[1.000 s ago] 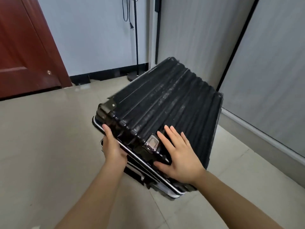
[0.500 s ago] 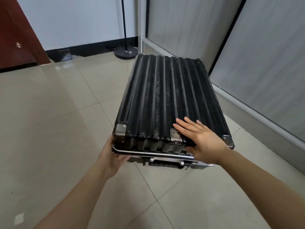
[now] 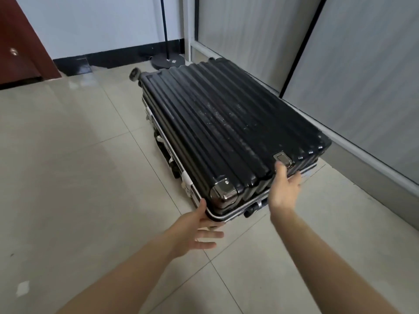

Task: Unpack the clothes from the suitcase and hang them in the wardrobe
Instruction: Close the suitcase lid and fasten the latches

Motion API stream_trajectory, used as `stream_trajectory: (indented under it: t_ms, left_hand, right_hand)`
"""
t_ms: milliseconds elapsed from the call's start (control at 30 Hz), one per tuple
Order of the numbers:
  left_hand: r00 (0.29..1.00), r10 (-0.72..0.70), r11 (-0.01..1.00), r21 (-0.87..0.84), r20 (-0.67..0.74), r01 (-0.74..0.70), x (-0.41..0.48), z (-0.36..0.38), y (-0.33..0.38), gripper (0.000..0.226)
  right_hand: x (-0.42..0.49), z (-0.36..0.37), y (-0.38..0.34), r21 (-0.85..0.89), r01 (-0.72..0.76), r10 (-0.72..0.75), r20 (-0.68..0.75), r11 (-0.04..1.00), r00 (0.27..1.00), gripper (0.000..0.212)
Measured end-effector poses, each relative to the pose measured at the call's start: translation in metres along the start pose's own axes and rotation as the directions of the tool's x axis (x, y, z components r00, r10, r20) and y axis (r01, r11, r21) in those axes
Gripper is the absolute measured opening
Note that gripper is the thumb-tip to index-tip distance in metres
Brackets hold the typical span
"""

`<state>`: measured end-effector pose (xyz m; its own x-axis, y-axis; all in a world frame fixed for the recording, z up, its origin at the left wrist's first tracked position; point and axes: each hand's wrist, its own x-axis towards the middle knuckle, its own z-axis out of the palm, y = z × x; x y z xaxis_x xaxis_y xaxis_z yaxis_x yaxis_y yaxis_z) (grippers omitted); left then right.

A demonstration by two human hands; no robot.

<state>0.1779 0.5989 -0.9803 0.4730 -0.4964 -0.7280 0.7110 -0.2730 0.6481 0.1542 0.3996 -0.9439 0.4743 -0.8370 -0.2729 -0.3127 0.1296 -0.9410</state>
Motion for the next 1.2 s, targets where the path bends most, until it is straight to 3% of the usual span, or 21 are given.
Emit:
stream_trajectory:
  t_ms: [100, 200, 267, 367, 467, 567, 700, 900, 967, 1067, 1200]
  left_hand:
    - [0.993, 0.016, 0.961, 0.276, -0.117, 0.017, -0.006, -0.022, 0.019, 0.051]
    - [0.932, 0.107, 0.986, 0.159, -0.346, -0.054, 0.006, -0.052, 0.033, 0.026]
    - [0.865, 0.163, 0.987, 0.073, -0.475, -0.146, 0.020, -0.065, 0.044, 0.027]
    - [0.795, 0.295, 0.955, 0.181, -0.530, -0.234, 0.045, -0.073, 0.061, 0.028]
    - [0.778, 0.452, 0.869, 0.412, -0.436, -0.274, 0.067, -0.077, 0.078, 0.047]
    - [0.797, 0.486, 0.799, 0.551, -0.359, -0.240, 0.086, -0.083, 0.075, 0.062]
    - [0.746, 0.530, 0.676, 0.732, -0.402, -0.086, 0.107, -0.103, 0.059, 0.040]
    - [0.645, 0.666, 0.545, 0.835, -0.374, -0.079, 0.109, -0.117, 0.052, 0.006]
    - [0.605, 0.731, 0.424, 0.905, -0.315, -0.041, 0.104, -0.117, 0.048, 0.007]
    - [0.616, 0.775, 0.172, 0.985, -0.140, 0.006, 0.095, -0.123, 0.048, 0.015]
    - [0.733, 0.681, 0.045, 0.998, 0.001, -0.043, 0.081, -0.117, 0.042, 0.027]
  right_hand:
    - [-0.020, 0.019, 0.013, 0.082, -0.160, 0.146, 0.150, 0.984, 0.978, 0.108]
    - [-0.022, 0.029, 0.014, 0.066, -0.191, 0.177, 0.175, 0.979, 0.968, 0.118]
    - [-0.022, 0.032, 0.015, 0.061, -0.179, 0.168, 0.161, 0.982, 0.973, 0.118]
    - [-0.022, 0.036, 0.020, 0.037, -0.135, 0.128, 0.140, 0.990, 0.982, 0.122]
    - [-0.023, 0.038, 0.027, 0.038, -0.085, 0.079, 0.138, 0.996, 0.987, 0.124]
    - [-0.020, 0.037, 0.033, 0.054, -0.027, 0.019, 0.135, 0.998, 0.991, 0.124]
    - [-0.015, 0.034, 0.035, 0.041, 0.003, -0.010, 0.171, 0.999, 0.985, 0.125]
    - [-0.001, 0.027, 0.033, -0.047, 0.032, -0.024, 0.168, 0.998, 0.985, 0.140]
    - [0.002, 0.022, 0.031, -0.061, 0.033, -0.021, 0.185, 0.998, 0.983, 0.138]
    - [0.009, 0.013, 0.027, -0.019, 0.041, -0.036, 0.215, 0.999, 0.976, 0.115]
    - [0.028, -0.005, 0.015, 0.033, 0.079, -0.085, 0.273, 0.996, 0.958, 0.065]
